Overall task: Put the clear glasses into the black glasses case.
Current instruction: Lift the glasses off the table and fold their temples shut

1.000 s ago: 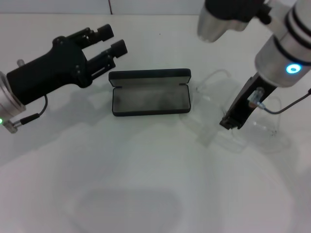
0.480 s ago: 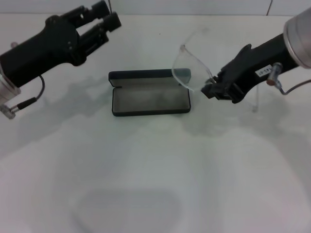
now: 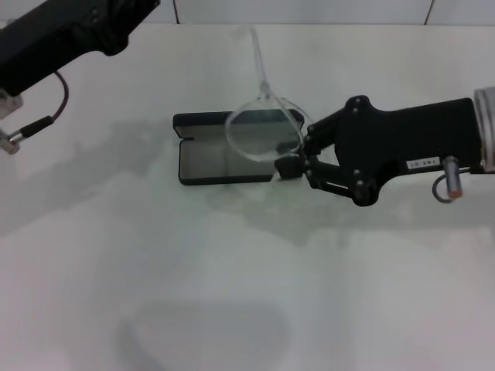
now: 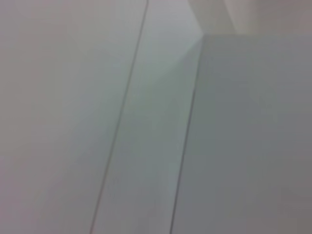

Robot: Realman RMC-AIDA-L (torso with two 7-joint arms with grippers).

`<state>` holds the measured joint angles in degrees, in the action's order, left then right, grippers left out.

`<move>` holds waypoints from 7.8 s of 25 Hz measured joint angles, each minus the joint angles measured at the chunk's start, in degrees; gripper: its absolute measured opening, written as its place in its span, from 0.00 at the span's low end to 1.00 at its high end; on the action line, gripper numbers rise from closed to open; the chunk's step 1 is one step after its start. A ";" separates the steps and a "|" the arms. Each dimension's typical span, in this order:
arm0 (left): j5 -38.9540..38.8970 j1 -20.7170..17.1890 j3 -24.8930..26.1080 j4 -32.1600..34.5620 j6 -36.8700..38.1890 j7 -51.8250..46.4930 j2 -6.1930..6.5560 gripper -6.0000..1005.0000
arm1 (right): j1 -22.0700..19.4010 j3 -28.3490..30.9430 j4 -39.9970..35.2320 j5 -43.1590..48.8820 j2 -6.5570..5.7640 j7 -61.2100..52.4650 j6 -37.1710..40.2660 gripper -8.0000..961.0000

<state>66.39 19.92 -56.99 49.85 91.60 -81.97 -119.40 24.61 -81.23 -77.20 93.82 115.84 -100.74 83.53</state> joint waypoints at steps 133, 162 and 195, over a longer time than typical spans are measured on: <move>0.61 9.13 -6.07 -14.11 9.51 2.38 -0.10 0.11 | 3.75 -1.37 32.32 -36.33 -0.19 35.88 17.27 0.11; 0.58 8.01 -5.21 -12.22 11.67 1.14 0.12 0.11 | 4.22 -1.96 32.69 -36.25 -0.16 35.09 16.04 0.11; 2.42 9.72 -8.18 -12.14 11.94 1.36 -0.03 0.11 | 6.51 -3.94 32.64 -36.04 0.00 33.76 13.96 0.11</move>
<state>68.81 29.64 -65.18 37.71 103.54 -80.61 -119.43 31.11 -85.17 -44.56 57.78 115.84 -66.98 97.49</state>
